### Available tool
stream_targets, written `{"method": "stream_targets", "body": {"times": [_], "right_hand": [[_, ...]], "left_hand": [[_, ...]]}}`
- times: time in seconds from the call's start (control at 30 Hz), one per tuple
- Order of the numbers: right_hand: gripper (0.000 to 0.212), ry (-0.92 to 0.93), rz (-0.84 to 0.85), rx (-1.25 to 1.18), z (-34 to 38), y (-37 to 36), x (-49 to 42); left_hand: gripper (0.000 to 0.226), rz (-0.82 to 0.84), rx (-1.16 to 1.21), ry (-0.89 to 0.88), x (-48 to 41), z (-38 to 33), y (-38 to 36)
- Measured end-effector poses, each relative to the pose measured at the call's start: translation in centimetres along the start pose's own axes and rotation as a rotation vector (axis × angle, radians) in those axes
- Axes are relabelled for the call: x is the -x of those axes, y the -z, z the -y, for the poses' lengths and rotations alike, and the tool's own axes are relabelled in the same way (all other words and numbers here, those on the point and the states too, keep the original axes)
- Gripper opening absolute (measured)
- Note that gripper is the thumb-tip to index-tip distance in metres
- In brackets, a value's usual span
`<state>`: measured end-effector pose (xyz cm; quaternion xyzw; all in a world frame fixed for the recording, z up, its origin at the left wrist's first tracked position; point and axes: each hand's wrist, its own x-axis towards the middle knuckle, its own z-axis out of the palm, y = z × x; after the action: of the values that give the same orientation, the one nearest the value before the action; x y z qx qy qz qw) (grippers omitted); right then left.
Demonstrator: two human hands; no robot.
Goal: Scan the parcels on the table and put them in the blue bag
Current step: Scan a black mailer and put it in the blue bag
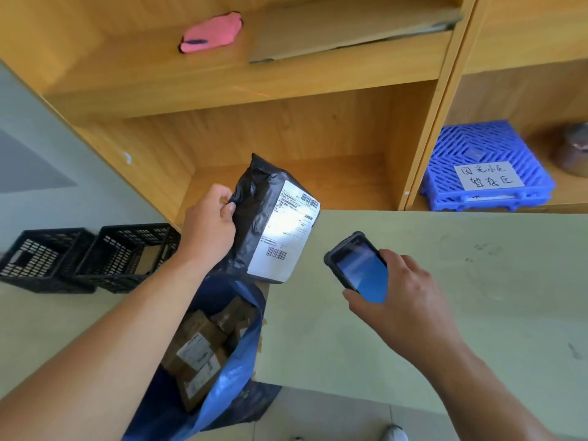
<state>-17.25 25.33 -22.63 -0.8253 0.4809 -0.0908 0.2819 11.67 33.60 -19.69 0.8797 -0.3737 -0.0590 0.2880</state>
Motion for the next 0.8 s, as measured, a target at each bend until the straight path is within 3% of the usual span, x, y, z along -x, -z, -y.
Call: {"method": "stream_targets", "body": {"times": [0.4,0.7,0.8], "right_hand": [[0.051,0.065,0.099,0.075,4.4,-3.8,-0.3],[0.048,0.115,0.224,0.120,9.1,-8.5,-0.3],[0.060,0.168,0.225,0.128,10.7,-10.5,-0.1]], "left_hand": [[0.012,-0.110,-0.042,0.140,3.3,6.9,3.0],[0.014,-0.197,-0.034,0.259,5.7,14.1,5.7],[0.010,-0.216,-0.044,0.293,6.2,16.9,6.5]]}}
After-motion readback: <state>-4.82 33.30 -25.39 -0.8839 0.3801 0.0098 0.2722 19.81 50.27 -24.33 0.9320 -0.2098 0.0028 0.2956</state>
